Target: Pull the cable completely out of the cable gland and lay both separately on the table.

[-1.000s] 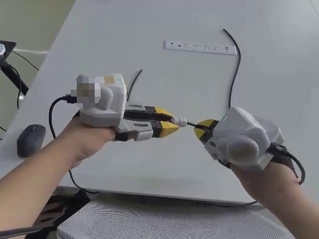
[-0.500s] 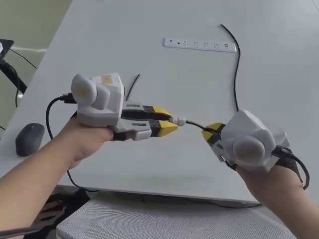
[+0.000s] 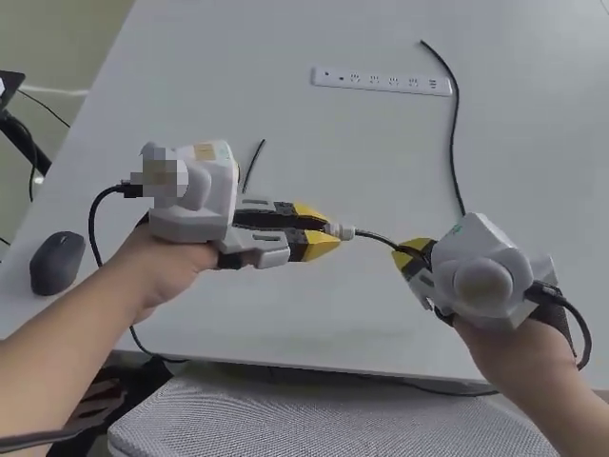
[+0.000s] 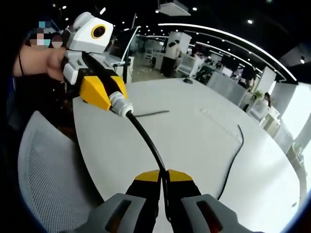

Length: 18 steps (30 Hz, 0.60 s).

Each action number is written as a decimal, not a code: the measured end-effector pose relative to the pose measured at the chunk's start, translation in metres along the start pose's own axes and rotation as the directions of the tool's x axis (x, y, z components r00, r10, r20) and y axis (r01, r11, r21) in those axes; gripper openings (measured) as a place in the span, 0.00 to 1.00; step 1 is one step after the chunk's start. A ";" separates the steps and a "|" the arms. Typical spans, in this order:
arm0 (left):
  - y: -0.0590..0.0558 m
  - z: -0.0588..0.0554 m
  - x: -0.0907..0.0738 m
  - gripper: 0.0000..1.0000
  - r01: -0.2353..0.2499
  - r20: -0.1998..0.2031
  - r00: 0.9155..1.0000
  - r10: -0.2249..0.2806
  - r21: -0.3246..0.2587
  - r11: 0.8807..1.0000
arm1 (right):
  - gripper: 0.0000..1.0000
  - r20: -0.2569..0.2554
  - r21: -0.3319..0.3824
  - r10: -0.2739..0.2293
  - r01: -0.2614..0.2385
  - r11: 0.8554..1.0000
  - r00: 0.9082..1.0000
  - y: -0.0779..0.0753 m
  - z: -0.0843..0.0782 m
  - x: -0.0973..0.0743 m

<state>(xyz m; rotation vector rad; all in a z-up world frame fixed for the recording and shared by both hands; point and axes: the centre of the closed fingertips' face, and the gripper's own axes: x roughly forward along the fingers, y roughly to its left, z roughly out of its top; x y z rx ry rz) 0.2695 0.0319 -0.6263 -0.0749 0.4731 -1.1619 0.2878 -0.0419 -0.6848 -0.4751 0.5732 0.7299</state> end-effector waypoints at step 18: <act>-0.005 -0.001 0.003 0.15 0.004 0.002 1.000 -0.004 0.000 1.000 | 0.00 -0.090 0.189 -0.012 0.029 0.982 0.996 -0.006 -0.035 0.008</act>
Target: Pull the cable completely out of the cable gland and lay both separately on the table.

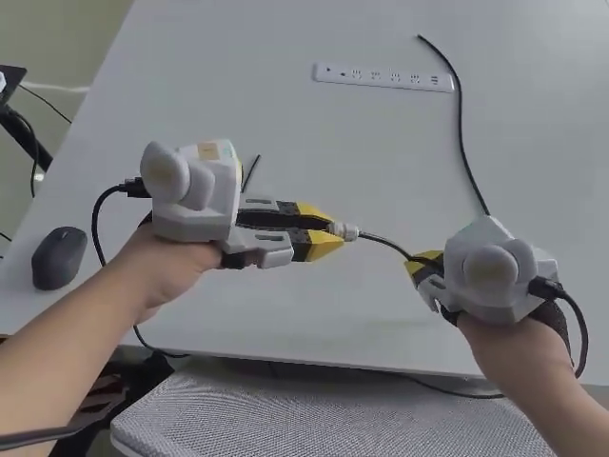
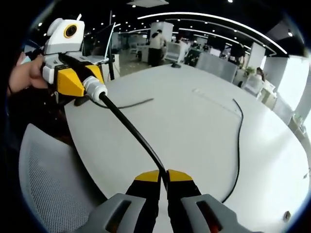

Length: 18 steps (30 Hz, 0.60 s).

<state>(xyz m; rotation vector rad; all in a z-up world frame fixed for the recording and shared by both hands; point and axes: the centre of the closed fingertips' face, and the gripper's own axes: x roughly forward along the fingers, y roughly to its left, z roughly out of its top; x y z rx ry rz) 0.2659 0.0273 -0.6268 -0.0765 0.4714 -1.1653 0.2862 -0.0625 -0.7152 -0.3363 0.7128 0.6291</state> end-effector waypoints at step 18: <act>0.007 0.000 -0.003 0.15 -0.017 0.000 1.000 0.017 -0.015 1.000 | 0.00 0.037 -0.022 0.023 -0.023 1.000 0.999 0.002 0.004 -0.008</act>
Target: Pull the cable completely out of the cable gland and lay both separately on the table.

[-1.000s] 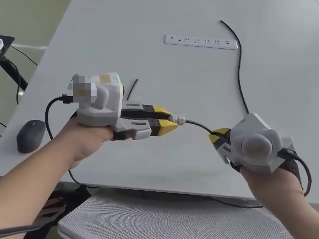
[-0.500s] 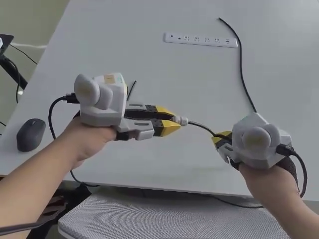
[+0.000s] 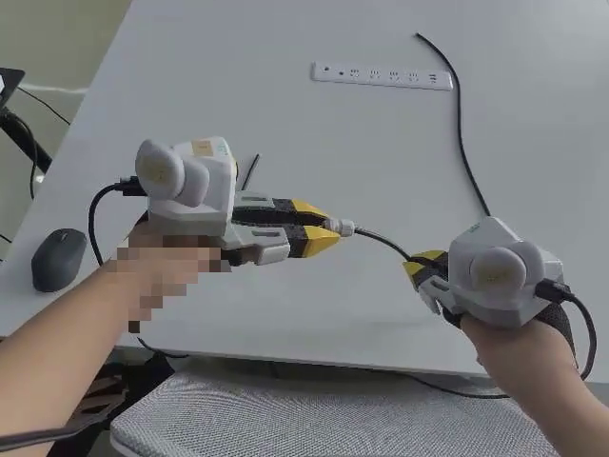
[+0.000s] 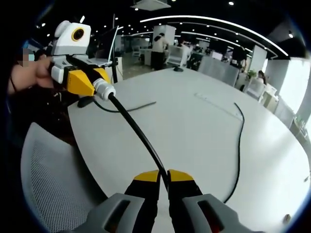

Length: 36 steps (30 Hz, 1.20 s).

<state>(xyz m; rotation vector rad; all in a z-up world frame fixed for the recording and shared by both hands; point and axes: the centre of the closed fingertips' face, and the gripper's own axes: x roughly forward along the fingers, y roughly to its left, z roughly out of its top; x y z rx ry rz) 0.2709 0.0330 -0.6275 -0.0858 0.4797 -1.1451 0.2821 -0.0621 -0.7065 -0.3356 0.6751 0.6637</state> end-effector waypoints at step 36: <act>0.004 0.001 -0.002 0.15 -0.006 -0.008 1.000 0.006 0.008 1.000 | 0.01 0.046 -0.413 0.145 -0.113 0.903 0.988 0.060 0.084 -0.004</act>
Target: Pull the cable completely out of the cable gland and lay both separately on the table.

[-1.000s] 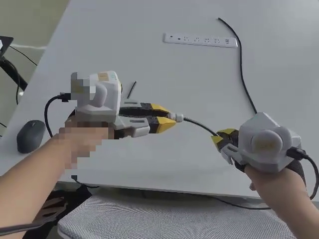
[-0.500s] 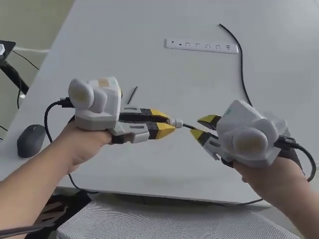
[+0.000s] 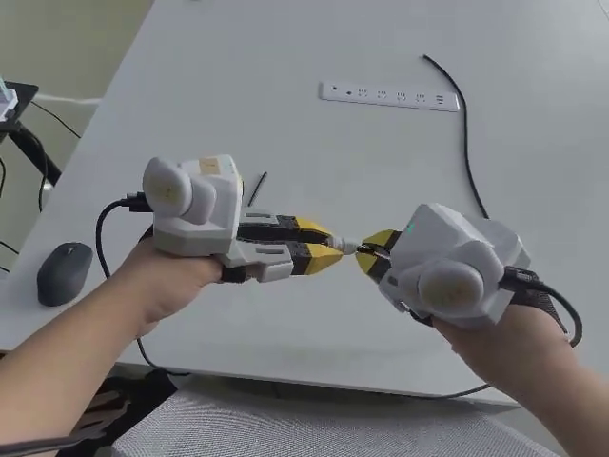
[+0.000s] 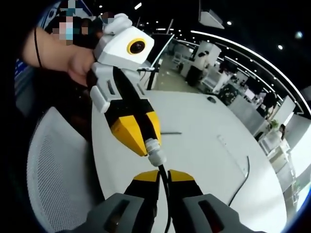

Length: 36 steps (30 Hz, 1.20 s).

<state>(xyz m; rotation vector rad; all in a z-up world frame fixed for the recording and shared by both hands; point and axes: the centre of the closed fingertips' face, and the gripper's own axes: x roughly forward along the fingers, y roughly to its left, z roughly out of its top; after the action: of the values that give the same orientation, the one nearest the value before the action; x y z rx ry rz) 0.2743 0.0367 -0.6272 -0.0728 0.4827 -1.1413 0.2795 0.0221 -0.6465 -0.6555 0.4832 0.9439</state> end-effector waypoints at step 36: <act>0.000 0.001 0.000 0.15 -0.003 0.019 1.000 0.004 -0.010 1.000 | 0.00 -0.078 0.188 -0.059 0.073 0.979 0.995 -0.022 -0.053 -0.002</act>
<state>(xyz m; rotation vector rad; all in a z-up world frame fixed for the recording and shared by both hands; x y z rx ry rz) 0.2751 0.0365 -0.6263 -0.0919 0.4715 -1.1337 0.2926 -0.0257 -0.6765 -0.5294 0.6050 0.8020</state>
